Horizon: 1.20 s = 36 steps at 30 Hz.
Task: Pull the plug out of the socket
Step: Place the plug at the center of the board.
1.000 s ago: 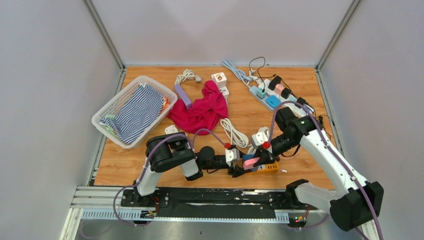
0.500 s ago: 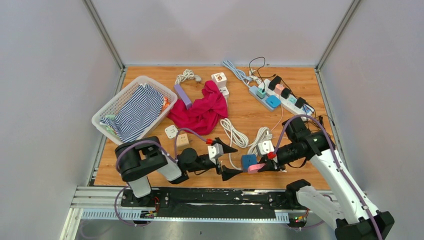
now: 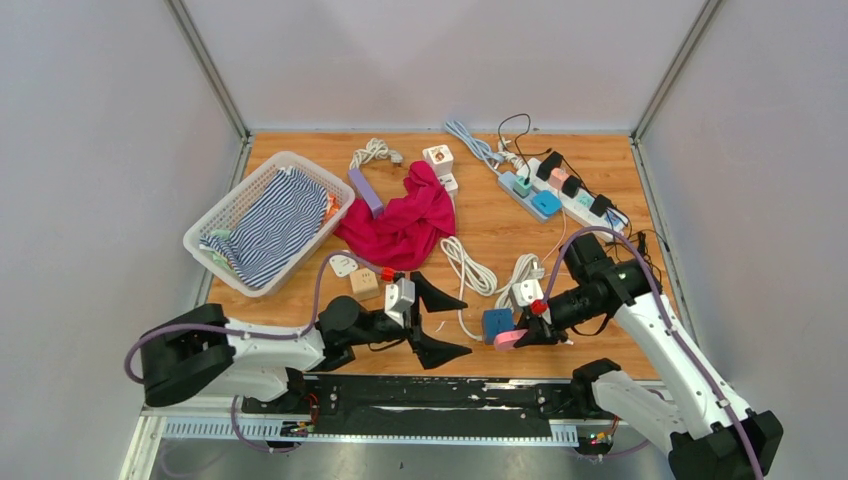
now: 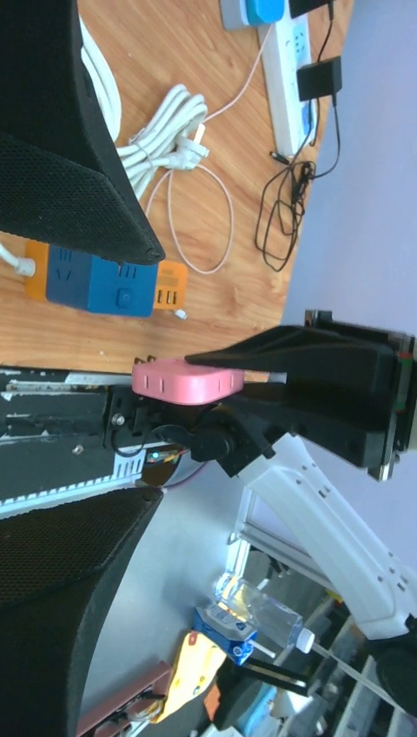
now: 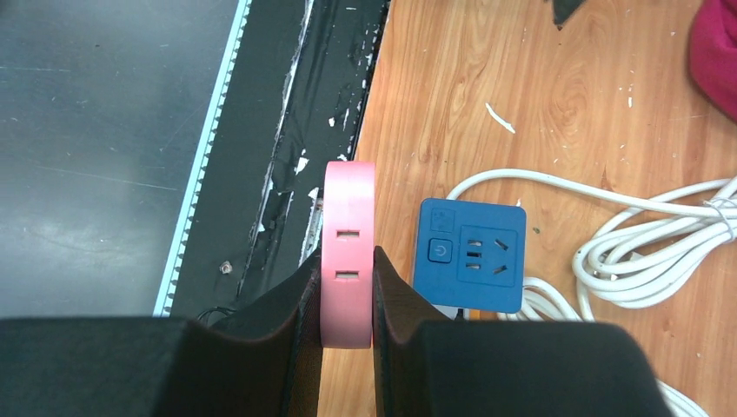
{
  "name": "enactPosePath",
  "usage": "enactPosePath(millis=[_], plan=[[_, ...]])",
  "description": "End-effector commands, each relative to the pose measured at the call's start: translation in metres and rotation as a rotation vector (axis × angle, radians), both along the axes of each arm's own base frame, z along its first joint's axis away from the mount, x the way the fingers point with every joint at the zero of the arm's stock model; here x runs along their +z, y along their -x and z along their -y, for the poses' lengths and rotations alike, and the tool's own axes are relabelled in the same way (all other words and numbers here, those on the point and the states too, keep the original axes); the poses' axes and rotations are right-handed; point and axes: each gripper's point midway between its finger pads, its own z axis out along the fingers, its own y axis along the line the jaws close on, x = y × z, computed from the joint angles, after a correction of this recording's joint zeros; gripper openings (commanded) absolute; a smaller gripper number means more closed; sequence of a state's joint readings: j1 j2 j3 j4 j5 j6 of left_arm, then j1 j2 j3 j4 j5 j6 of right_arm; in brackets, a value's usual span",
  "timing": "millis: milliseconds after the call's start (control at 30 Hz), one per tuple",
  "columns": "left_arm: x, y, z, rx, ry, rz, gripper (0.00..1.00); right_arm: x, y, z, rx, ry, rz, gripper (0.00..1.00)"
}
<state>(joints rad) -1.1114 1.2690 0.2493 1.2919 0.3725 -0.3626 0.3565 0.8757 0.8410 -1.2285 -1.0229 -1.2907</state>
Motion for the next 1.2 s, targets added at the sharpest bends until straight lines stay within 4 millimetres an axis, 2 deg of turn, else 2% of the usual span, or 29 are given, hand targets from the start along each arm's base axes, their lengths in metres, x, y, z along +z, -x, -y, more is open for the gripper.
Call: enactPosePath(millis=[0, 100, 233, 367, 500, 700, 800, 867, 933, 1067, 1167], plan=[[-0.018, -0.006, 0.004, 0.111, -0.174, 0.082, 0.98, 0.001, 0.004, -0.002, -0.005, -0.029, -0.051, 0.00], [-0.019, -0.006, 0.006, 0.172, -0.205, 0.202, 0.97, 0.001, 0.004, -0.002, -0.004, -0.030, -0.049, 0.00], [-0.024, -0.004, 0.019, 0.183, -0.249, 0.356, 0.96, 0.000, 0.005, -0.002, -0.003, -0.030, -0.053, 0.00], [-0.027, -0.005, 0.038, 0.157, -0.273, 0.396, 0.93, 0.000, 0.004, -0.002, -0.003, -0.027, -0.053, 0.00], [-0.029, -0.003, 0.055, 0.123, -0.279, 0.393, 0.85, -0.001, 0.004, -0.001, -0.002, -0.025, -0.051, 0.00], [-0.041, 0.000, 0.074, 0.077, -0.305, 0.348, 0.66, -0.001, 0.004, -0.001, -0.002, -0.024, -0.050, 0.00], [-0.043, 0.002, 0.081, 0.057, -0.306, 0.329, 0.49, -0.001, 0.005, -0.001, -0.002, -0.023, -0.050, 0.00], [-0.044, 0.003, 0.083, 0.049, -0.305, 0.311, 0.33, -0.001, 0.005, -0.001, -0.002, -0.022, -0.049, 0.00], [-0.045, 0.006, 0.085, 0.033, -0.305, 0.293, 0.24, -0.002, 0.005, -0.001, 0.000, -0.022, -0.049, 0.00], [-0.046, 0.012, 0.085, 0.006, -0.303, 0.260, 0.00, -0.002, 0.005, 0.000, -0.001, -0.019, -0.049, 0.00], [-0.046, 0.014, 0.083, 0.001, -0.300, 0.244, 0.00, -0.002, 0.004, 0.000, 0.000, -0.018, -0.045, 0.00]])
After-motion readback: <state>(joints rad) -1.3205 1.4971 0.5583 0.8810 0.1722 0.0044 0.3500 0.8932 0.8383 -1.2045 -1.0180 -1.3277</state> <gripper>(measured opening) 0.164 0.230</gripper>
